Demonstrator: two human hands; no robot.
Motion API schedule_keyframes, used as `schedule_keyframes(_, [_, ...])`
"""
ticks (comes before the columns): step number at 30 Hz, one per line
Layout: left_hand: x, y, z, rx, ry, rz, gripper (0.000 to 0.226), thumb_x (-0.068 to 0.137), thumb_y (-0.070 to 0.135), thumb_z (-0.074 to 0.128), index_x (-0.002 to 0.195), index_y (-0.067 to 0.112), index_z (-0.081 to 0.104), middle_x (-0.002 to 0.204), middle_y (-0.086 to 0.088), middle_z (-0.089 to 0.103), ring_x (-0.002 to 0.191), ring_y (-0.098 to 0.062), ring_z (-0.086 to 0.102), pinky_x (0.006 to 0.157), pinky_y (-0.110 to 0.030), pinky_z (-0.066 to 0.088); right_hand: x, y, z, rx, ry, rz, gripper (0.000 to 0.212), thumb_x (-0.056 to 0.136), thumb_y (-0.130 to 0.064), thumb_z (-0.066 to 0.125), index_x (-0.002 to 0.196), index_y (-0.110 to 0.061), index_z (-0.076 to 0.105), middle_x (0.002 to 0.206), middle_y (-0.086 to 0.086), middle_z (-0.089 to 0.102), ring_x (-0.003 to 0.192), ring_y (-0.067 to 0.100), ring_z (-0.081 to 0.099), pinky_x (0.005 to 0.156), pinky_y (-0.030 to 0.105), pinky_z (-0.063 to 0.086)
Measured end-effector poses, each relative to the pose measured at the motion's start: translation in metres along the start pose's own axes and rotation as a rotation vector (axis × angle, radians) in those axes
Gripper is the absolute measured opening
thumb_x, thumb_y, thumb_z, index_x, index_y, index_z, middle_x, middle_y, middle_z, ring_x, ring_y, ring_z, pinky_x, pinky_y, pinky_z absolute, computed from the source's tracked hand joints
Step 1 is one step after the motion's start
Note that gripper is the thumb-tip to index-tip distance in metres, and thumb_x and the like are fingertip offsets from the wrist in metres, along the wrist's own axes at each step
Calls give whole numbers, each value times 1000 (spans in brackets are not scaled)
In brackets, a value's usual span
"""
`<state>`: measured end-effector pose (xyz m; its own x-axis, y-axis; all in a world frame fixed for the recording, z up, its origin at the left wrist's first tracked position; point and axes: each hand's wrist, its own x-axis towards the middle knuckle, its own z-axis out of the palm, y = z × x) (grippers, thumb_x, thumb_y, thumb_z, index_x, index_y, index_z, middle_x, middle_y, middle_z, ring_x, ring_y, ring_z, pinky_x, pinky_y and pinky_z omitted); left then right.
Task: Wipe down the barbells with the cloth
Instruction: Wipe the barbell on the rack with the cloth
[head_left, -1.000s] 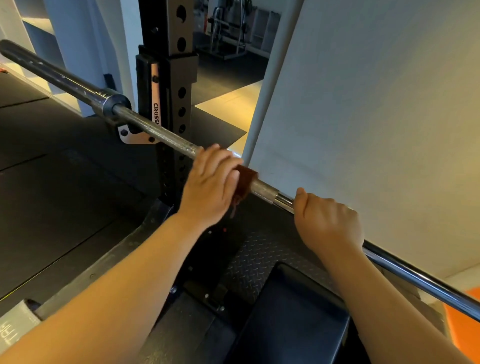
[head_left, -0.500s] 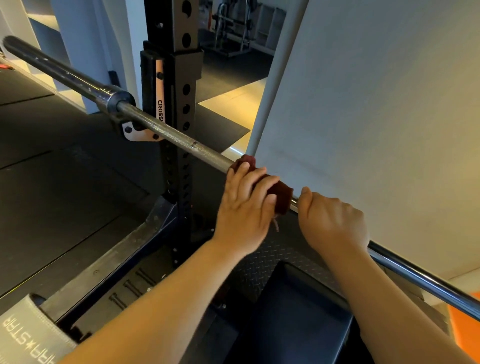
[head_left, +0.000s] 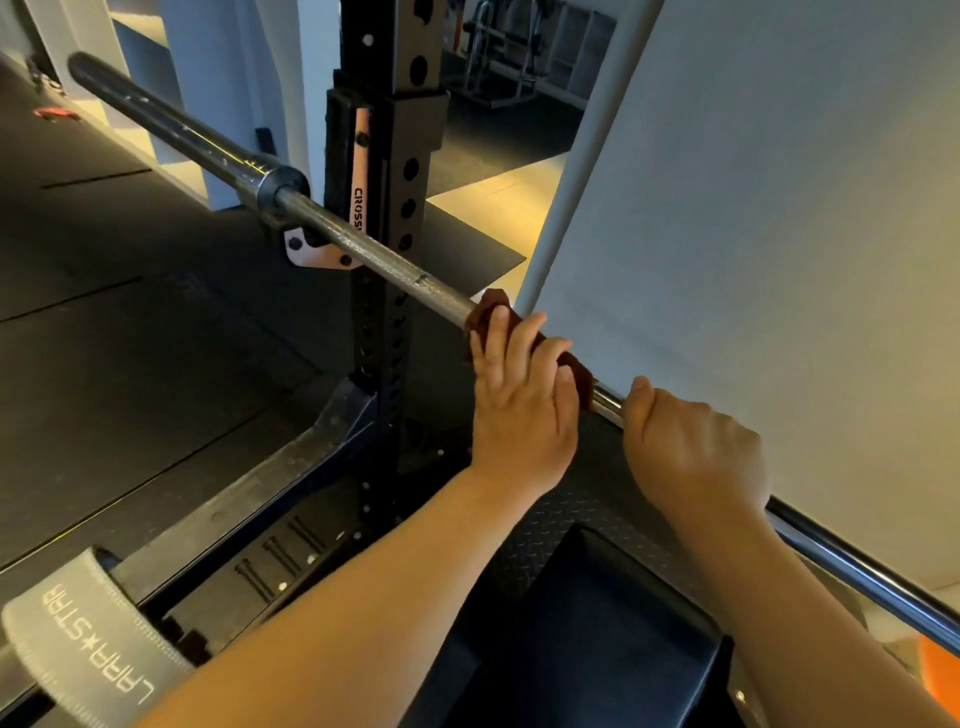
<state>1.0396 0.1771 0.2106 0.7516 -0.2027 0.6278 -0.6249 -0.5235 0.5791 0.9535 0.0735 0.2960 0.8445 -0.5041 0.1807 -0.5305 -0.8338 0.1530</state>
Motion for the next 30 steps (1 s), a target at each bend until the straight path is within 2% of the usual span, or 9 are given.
schedule_keyframes(3, [8, -27, -19, 121, -112, 219, 45, 110, 34, 21, 137, 19, 54, 147, -5, 47, 151, -31, 24, 126, -53, 14, -6, 0, -5, -4, 6, -72, 37, 110, -33, 21, 115, -20, 56, 71, 0, 57, 61, 19, 60, 63, 34, 56])
schedule_keyframes(5, [25, -57, -34, 254, -148, 291, 50, 110, 37, 16, 141, 18, 52, 144, -6, 49, 148, -32, 29, 124, -53, 18, -9, -1, -9, 32, -6, -81, 38, 110, -32, 20, 120, -20, 54, 75, 2, 59, 65, 22, 63, 69, 38, 59])
schedule_keyframes(8, [40, -71, -42, 240, -55, 147, 46, 110, 28, 22, 137, 9, 54, 145, -8, 44, 148, -32, 25, 123, -61, 20, -8, 1, -6, -8, 3, -108, 44, 110, -35, 15, 113, -18, 56, 73, 2, 58, 63, 23, 62, 67, 37, 58])
schedule_keyframes(12, [24, -31, -24, -54, -9, -140, 46, 106, 31, 24, 136, 8, 51, 157, -8, 24, 155, -36, 2, 118, -66, 26, -6, 4, -5, -2, -20, -118, 45, 109, -37, 14, 108, -20, 56, 68, -2, 49, 60, 22, 53, 60, 33, 47])
schedule_keyframes(16, [-3, 10, -14, -133, -60, -123, 44, 104, 33, 31, 144, 15, 37, 161, 5, 10, 154, -27, -12, 118, -64, 27, -7, 3, -8, -41, -15, -154, 38, 110, -33, 19, 115, -19, 55, 72, -2, 55, 61, 19, 59, 61, 33, 54])
schedule_keyframes(19, [-15, 7, -18, 12, 31, 73, 29, 104, 26, 38, 131, 16, 45, 151, -2, 27, 149, -22, 5, 116, -69, 21, -5, 6, -5, -68, -14, -186, 37, 110, -33, 20, 114, -20, 55, 72, -2, 55, 62, 19, 60, 62, 34, 54])
schedule_keyframes(23, [13, -15, -31, 218, 19, 50, 34, 105, 35, 37, 111, 16, 64, 134, -7, 56, 144, -29, 37, 126, -57, 9, 8, 8, -4, -9, -116, -247, 35, 110, -27, 30, 145, -22, 35, 99, 2, 63, 80, 21, 65, 77, 38, 59])
schedule_keyframes(26, [35, -14, -27, 290, -104, 260, 40, 109, 38, 32, 101, 15, 65, 124, -5, 64, 139, -27, 45, 125, -52, 17, 22, -3, -4, -34, -135, -234, 34, 109, -29, 30, 142, -24, 34, 99, 2, 61, 80, 22, 63, 75, 38, 57])
schedule_keyframes(30, [48, -47, -31, 301, -142, 470, 43, 110, 42, 29, 102, 21, 65, 109, 1, 67, 111, -22, 60, 118, -45, 30, 18, -12, -3, -13, -119, -145, 33, 109, -35, 24, 136, -24, 39, 106, 5, 63, 85, 27, 61, 78, 38, 53])
